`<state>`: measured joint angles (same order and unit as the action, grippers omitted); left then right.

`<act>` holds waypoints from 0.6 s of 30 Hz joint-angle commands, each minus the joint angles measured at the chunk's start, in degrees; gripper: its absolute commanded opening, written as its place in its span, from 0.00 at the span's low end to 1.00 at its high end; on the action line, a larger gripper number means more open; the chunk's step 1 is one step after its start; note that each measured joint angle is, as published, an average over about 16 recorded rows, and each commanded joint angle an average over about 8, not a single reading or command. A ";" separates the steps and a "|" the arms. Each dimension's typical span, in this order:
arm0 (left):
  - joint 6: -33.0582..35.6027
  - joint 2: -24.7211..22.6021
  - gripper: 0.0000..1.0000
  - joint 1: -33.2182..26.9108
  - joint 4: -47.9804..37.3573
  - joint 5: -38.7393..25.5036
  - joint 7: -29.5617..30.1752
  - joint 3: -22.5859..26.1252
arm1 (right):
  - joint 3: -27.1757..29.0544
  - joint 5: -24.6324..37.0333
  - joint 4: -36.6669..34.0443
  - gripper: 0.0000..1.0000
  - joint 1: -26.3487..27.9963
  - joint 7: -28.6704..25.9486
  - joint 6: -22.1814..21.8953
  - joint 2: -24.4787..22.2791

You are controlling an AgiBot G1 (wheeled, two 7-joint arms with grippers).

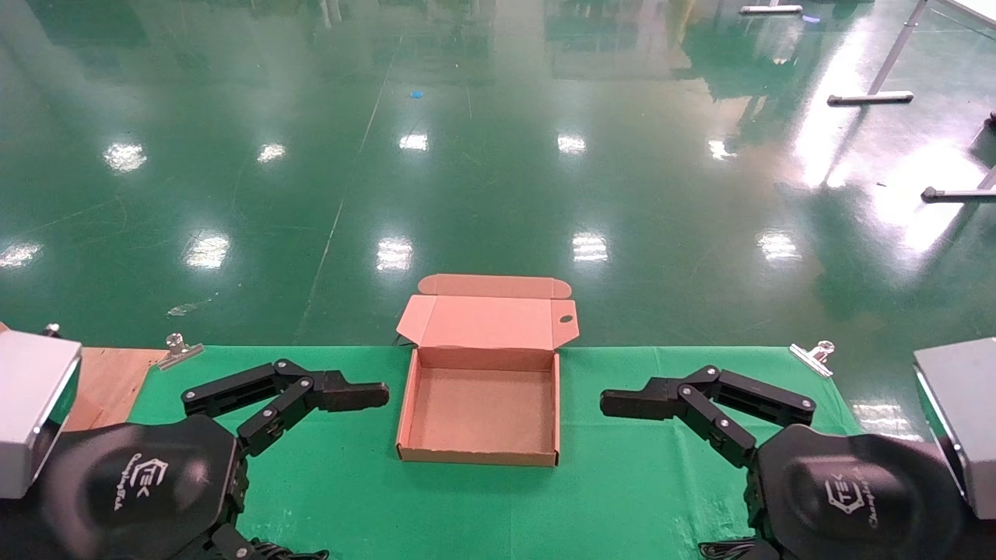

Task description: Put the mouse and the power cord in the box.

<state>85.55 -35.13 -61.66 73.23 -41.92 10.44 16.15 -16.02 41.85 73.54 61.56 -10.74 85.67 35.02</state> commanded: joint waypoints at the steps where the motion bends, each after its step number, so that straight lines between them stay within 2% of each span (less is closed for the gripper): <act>1: 0.00 0.00 1.00 0.00 0.00 0.00 0.00 0.00 | 0.00 0.00 0.00 1.00 0.00 0.00 0.00 0.00; 18: 0.00 0.00 1.00 0.00 0.00 0.00 0.00 0.00 | 0.00 0.00 0.00 1.00 0.00 0.00 0.00 0.00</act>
<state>85.55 -35.13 -61.66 73.23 -41.92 10.44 16.15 -16.02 41.85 73.54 61.56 -10.74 85.67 35.02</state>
